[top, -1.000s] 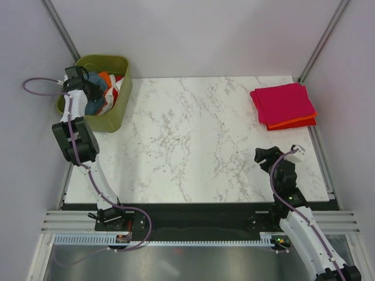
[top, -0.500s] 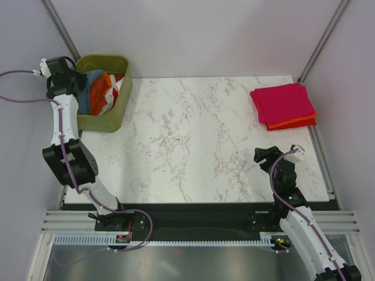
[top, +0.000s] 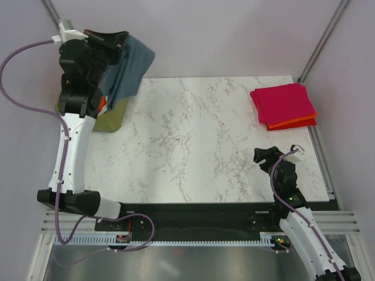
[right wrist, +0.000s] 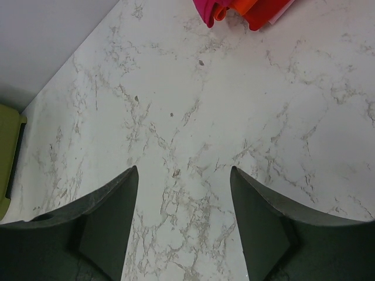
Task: Fold and stack the t-shirts
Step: Move the tshirt to the center of the board
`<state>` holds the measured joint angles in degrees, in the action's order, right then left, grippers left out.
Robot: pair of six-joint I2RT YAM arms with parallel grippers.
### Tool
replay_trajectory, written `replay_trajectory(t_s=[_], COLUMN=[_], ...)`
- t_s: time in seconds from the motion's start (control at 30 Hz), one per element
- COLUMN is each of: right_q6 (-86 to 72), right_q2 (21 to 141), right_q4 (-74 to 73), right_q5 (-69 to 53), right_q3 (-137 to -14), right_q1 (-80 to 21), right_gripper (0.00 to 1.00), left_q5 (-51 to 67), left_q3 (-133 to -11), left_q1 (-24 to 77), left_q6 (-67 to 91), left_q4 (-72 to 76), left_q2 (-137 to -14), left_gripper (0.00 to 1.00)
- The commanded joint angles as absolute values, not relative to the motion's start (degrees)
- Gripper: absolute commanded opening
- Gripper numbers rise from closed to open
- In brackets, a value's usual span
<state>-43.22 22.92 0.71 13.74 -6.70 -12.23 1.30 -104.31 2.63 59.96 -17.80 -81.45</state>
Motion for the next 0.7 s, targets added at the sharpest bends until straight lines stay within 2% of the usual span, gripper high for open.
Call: replay_trajectory(t_s=[0.0,0.1,0.17,0.27,0.37,0.4,0.5,0.53,0.67], right_q6=[-42.1,-42.1,-42.01,-41.75,-41.66,-41.75,-42.1,-42.27,-40.7], right_q2=[21.98,20.92,20.31,19.52,18.99,18.81,18.02,17.84,17.84], right_q4=[0.27,0.18,0.18,0.18,-1.67,-2.45,-3.6,-3.43,-2.2], right_q5=[12.83,13.27,13.27,13.45,14.15,14.93,15.56,15.12,11.52], right_q3=[-7.38,-7.21,-7.03,-7.12,-7.29,-7.47,-7.91,-7.74,-7.47], right_q1=[-12.3,-12.39,-12.39,-12.3,-12.3,-12.3,-12.31,-12.39,-12.31], right_gripper=[0.72,0.72,0.72,0.72,0.73,0.73,0.75,0.76,0.79], left_q5=[0.27,-1.67,-1.5,-5.52,-15.62,-17.73,-22.5,-22.59,-19.52], left_q3=[-111.18,-112.41,-113.46,-107.34,-88.04,-76.15,-56.16,-52.68,-41.85], left_q1=[16.9,28.42,31.37,31.82,31.73,31.64,31.55,31.55,31.55], left_q6=[66.95,67.94,66.89,65.75,69.31,70.48,72.69,71.82,63.49], left_q4=[-10.64,-8.18,-7.47,-7.38,-6.43,-5.2,-3.95,-4.56,-7.91], left_q2=[-77.87,-79.71,-80.77,-77.54,-68.69,-66.38,-60.04,-58.9,-56.26], left_gripper=[0.02,0.02,0.02,0.02,0.03,0.05,0.69,0.99,1.0])
